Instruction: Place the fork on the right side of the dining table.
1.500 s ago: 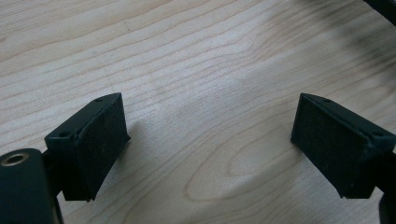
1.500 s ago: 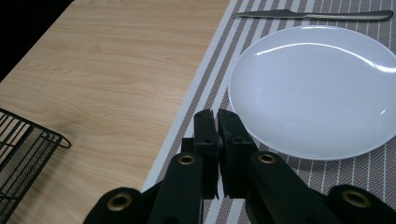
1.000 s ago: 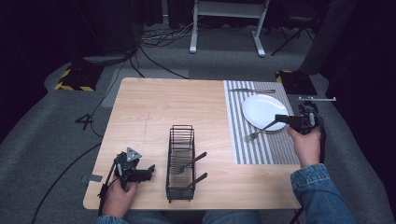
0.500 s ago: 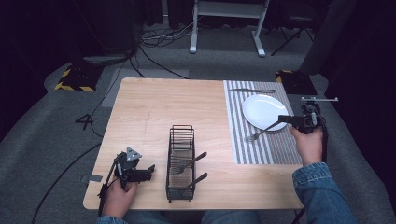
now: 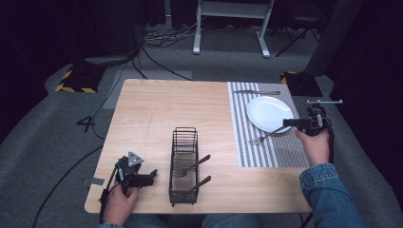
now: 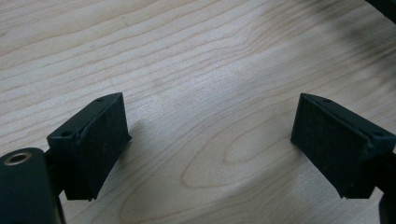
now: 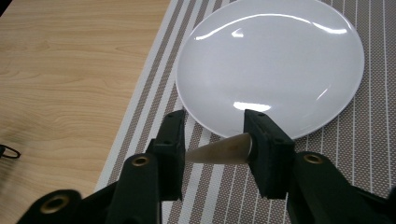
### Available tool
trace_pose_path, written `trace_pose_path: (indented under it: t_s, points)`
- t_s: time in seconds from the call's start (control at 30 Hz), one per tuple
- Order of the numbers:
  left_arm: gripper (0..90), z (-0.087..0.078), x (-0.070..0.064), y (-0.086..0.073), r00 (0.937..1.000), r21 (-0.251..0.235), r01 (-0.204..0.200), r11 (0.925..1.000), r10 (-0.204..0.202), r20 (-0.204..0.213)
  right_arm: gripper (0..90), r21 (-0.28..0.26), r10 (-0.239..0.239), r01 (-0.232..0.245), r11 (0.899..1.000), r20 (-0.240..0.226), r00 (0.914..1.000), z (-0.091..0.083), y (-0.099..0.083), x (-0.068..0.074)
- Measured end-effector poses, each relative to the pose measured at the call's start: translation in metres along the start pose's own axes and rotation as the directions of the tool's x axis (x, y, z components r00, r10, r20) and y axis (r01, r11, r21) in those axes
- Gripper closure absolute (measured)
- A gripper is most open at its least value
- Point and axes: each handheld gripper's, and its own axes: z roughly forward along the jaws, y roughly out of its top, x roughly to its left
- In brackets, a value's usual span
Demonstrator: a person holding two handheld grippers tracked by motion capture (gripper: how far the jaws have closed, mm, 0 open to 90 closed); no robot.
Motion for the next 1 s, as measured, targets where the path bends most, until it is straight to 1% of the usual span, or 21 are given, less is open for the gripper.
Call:
trace_pose_path:
  t_s: [0.07,0.23,0.33,0.37,0.43,0.47,0.67,0.8,0.9,1.0]
  points:
    - [11.1,0.0,0.0,0.0,1.0,-0.001,0.001,1.0,-0.001,0.0,55.9,0.016,0.001,-0.001,1.0,0.016,0.9999,0.002,-0.001,-0.003]
    - [11.0,0.0,0.0,0.0,1.0,0.0,0.001,1.0,-0.001,0.0,54.3,0.024,0.002,-0.002,1.0,0.032,0.9995,0.005,-0.007,-0.009]
    - [11.0,0.0,0.0,0.0,1.0,0.0,0.001,1.0,-0.001,0.0,53.9,0.038,0.017,-0.019,0.999,0.041,0.999,0.008,-0.011,-0.016]
    - [11.0,0.0,0.0,0.0,1.0,0.0,0.001,1.0,-0.001,0.0,53.9,0.038,0.017,-0.019,0.999,0.041,0.999,0.008,-0.011,-0.016]
    - [11.0,0.0,0.0,0.0,1.0,0.0,0.001,1.0,-0.001,0.0,54.0,0.055,0.027,-0.03,0.998,0.051,0.9983,0.012,-0.015,-0.021]
    - [11.0,0.0,0.0,0.0,1.0,0.0,0.001,1.0,-0.001,0.0,54.0,0.055,0.027,-0.03,0.998,0.051,0.9983,0.012,-0.015,-0.021]
    - [11.1,0.0,0.0,0.0,1.0,0.0,0.001,1.0,-0.001,0.0,52.8,0.073,0.058,-0.062,0.995,0.065,0.9962,0.018,-0.023,-0.031]
    - [11.0,0.0,0.0,0.0,1.0,0.0,0.001,1.0,-0.001,0.0,51.9,0.078,0.051,-0.056,0.995,0.068,0.9964,0.02,-0.025,-0.033]
    - [11.1,0.0,0.0,0.0,1.0,0.0,0.001,1.0,-0.001,0.0,51.0,0.081,0.029,-0.035,0.996,0.079,0.9965,0.023,-0.026,-0.033]
    - [11.1,0.0,0.0,0.0,1.0,0.0,0.001,1.0,-0.001,0.0,50.8,0.089,0.034,-0.042,0.995,0.087,0.9957,0.024,-0.028,-0.037]
